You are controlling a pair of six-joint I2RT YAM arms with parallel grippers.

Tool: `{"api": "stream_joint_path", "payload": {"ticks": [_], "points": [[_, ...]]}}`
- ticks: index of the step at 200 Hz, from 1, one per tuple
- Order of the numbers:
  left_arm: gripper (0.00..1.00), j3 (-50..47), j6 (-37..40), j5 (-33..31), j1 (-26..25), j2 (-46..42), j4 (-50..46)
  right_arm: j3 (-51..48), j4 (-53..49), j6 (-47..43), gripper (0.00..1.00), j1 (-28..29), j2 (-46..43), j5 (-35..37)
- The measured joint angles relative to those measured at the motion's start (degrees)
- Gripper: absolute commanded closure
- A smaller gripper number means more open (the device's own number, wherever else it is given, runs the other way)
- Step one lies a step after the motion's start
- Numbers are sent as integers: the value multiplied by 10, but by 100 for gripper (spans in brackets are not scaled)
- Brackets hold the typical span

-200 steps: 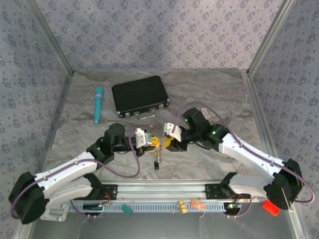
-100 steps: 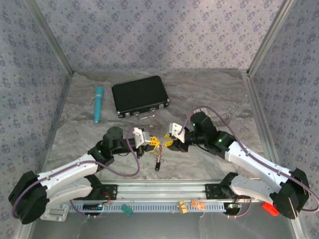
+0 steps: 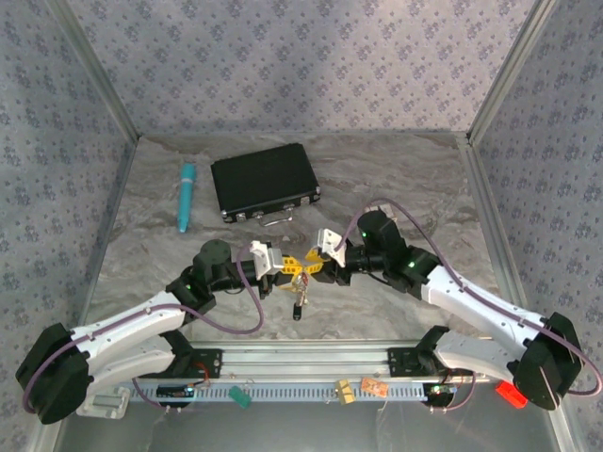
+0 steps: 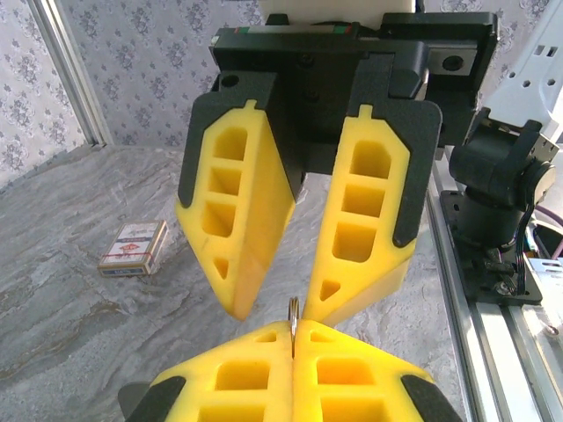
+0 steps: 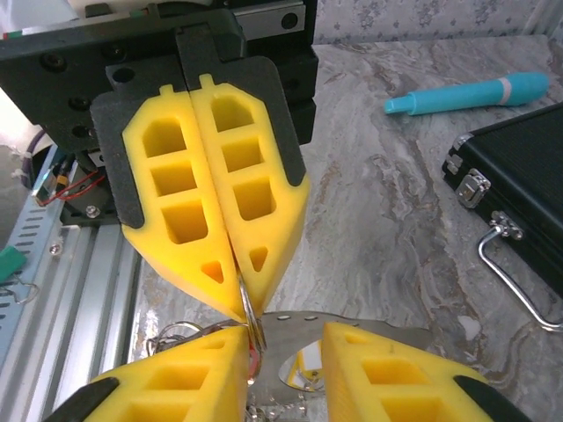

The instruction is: Put the keys on the keyring

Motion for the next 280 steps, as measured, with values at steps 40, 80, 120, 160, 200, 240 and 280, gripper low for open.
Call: {"api": "stream_joint_path", "payload": {"ticks": [40,80,120,160,200,240,280], "points": [[100,0,0,0,0,0,0,0,5,8,93,4,6,-10],[80,0,2,-4,1,0,-8,3,-8,0,100,6,8,-12],[66,29,38,-26,0,-9,-92,59,-108,-54,100,18,25,34],[71,50,57,-40,0,-11,-151,123,-206,-114,100,44,55,93],[76,50,63,-40,0,-7,-171,157,-252,-140,100,68,79,127],[82,50,63,-32,0,-6,-171,171,-262,-146,100,80,94,137],[99,50,62,-13,0,-4,-172,176,-263,-144,100,84,101,136]]}}
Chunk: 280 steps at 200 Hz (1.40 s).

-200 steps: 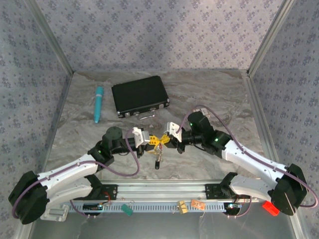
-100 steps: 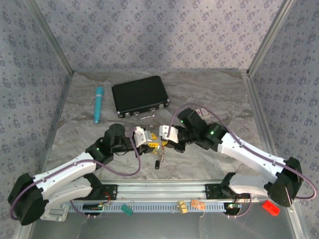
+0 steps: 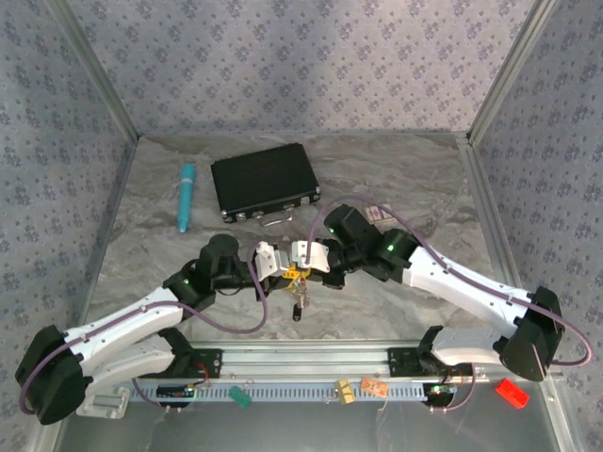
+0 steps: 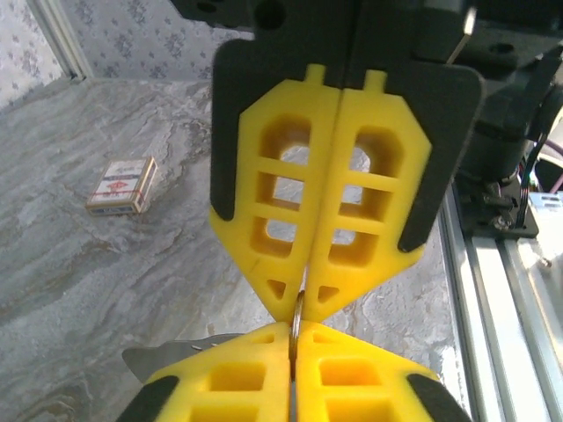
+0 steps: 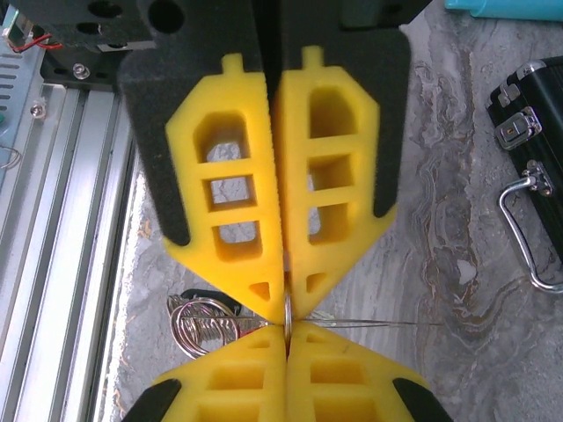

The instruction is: Put the keys on the keyring

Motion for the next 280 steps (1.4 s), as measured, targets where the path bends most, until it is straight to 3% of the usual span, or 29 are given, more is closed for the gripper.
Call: {"api": "stream_joint_path", "payload": {"ticks": [7,22,34,104,188,207,234,256,272,280], "points": [[100,0,2,2,0,0,0,-1,1,2,96,-2,-1,-2],[100,0,0,6,0,0,5,-12,15,11,74,-11,-10,-16],[100,-1,-2,6,0,0,9,-32,42,23,67,-24,-28,-36],[100,-48,-34,0,0,-1,111,-163,199,120,63,-83,-102,-121],[100,-50,-52,2,0,-1,154,-183,265,152,69,-85,-103,-153],[100,-50,-53,2,0,-1,156,-183,273,153,77,-85,-101,-156],[100,-50,-53,6,0,-1,158,-183,280,155,100,-85,-95,-161],[100,-52,-54,4,0,-2,156,-182,275,153,100,-85,-93,-164],[79,-52,-53,0,0,-4,152,-174,259,145,100,-85,-91,-163],[75,-51,-48,-4,0,-6,148,-163,242,137,100,-84,-88,-159]]}}
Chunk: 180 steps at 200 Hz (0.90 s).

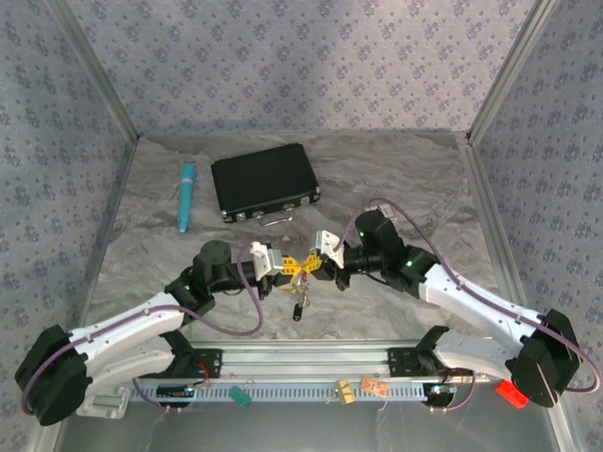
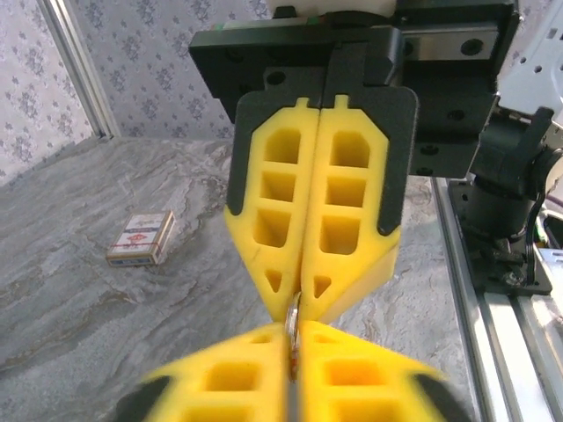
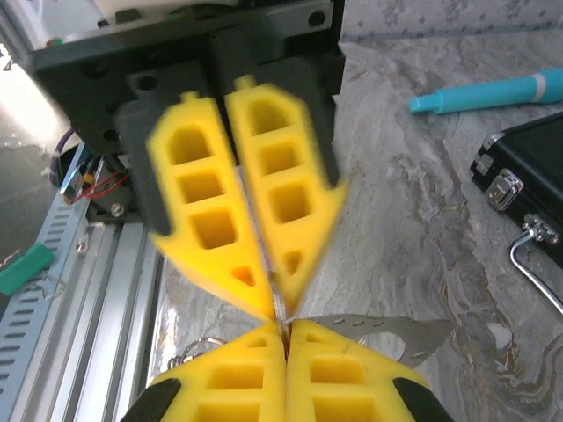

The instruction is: Put the keys on the keyring

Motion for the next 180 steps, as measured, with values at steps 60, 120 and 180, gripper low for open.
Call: {"api": "stream_joint_path", "payload": {"ticks": [60,120,180], "points": [[79,28,24,-14,0,-5,-72,102,-163,-92,100,21,41,58],[81,36,34,-9,0,6,-92,151,-229,-135,100,45,75,90],[100,43,43,15,0,14,-107,156,-234,-139,100,52,80,96]]}}
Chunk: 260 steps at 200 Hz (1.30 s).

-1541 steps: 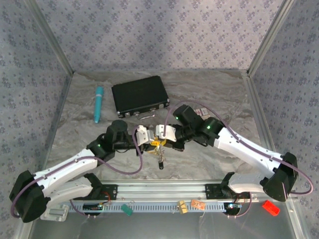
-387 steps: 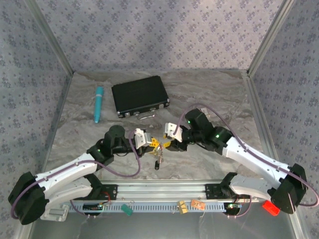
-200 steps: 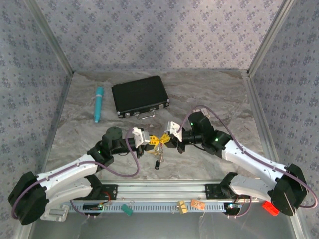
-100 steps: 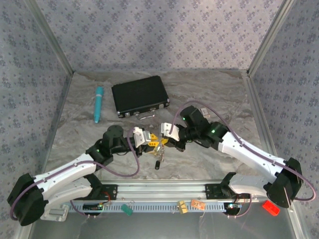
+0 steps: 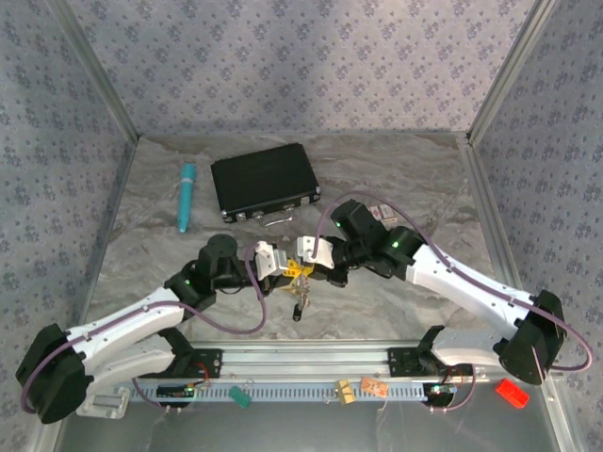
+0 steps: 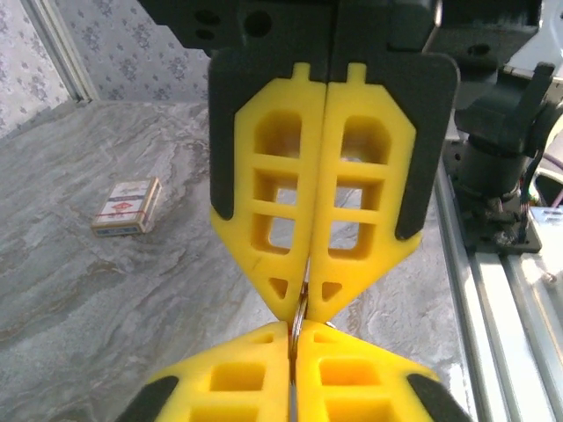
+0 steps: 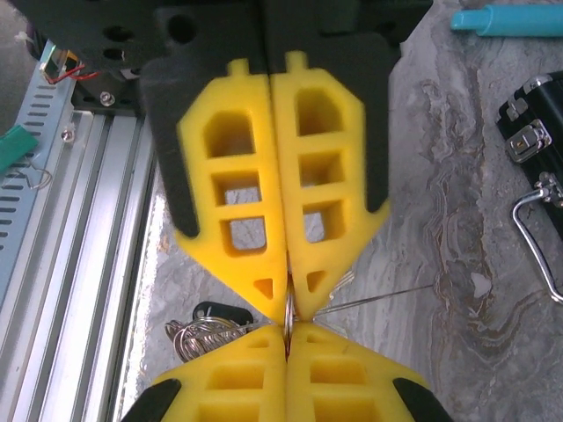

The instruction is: Put the keys on the keyring

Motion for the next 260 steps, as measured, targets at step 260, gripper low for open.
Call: {"api": "stream_joint_path", "payload": {"ticks": [260], "points": [[100,-15,5,-16,0,-9,38,-101,117,78,100,-51,-40,-47]]}}
